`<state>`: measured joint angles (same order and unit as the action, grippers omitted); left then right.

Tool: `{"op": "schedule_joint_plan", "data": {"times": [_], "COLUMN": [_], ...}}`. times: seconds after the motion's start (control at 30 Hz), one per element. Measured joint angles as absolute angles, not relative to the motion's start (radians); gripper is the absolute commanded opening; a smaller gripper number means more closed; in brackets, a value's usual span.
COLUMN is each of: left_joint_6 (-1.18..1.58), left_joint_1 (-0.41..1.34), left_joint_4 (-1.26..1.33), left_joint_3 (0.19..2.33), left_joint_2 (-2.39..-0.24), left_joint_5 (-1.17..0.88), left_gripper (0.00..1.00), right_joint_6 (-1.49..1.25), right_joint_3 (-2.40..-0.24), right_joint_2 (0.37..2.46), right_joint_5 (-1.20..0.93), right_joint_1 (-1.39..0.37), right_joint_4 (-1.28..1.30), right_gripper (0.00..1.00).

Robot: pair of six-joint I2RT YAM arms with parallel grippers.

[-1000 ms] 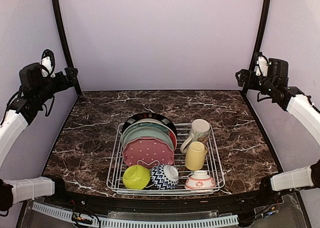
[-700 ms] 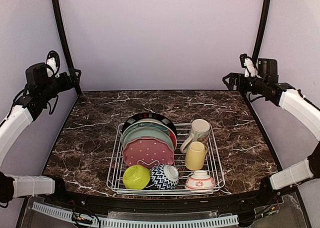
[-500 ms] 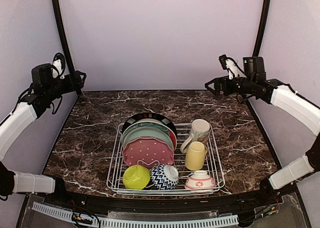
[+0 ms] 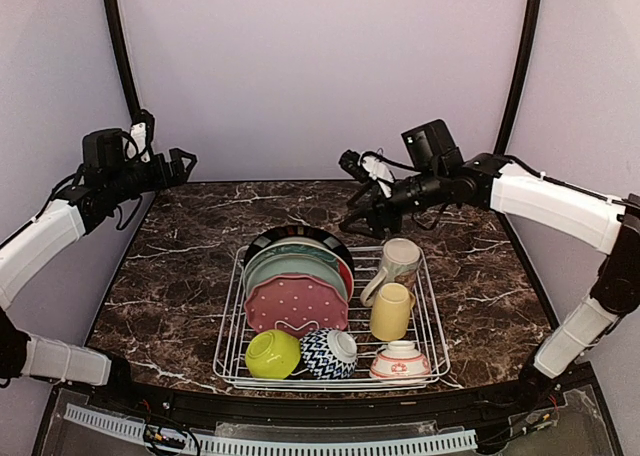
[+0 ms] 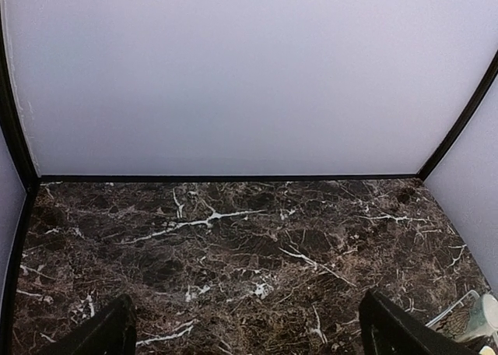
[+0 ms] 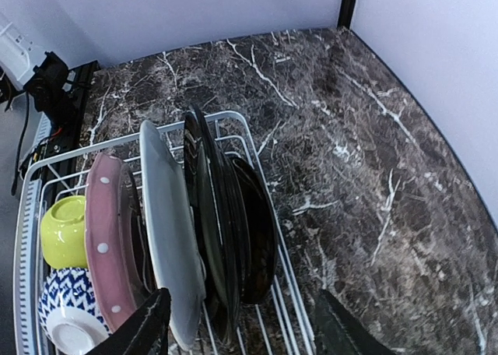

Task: Unload the mixed dishes from the dish rack
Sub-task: Grab the plate from the dish rack.

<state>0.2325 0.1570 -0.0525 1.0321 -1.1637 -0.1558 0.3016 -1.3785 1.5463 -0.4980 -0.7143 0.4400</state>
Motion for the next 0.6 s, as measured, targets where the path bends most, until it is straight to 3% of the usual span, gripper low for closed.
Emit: {"op": "schedule_joint_plan", "data": {"times": [0.27,0.6], "left_joint_6": [0.233,0.233], "left_joint_1": [0.176,0.184], "left_joint_4": [-0.054,-0.060], "left_joint_3": [1.034,1.046], "left_joint_2": [-1.171,-1.177], "left_joint_5": [-0.166,-0.168], "left_gripper": [0.99,0.99], "right_joint_6": [0.359,0.385], "right_joint_3": [-1.460,-1.481], "right_joint_2": [1.685,1.742], "right_joint_5": [-0.458,-0.427], "right_joint_1": [-0.786,-0.805], "right_joint_4": [0.489,0.518], "right_gripper": [0.22,0.08]}}
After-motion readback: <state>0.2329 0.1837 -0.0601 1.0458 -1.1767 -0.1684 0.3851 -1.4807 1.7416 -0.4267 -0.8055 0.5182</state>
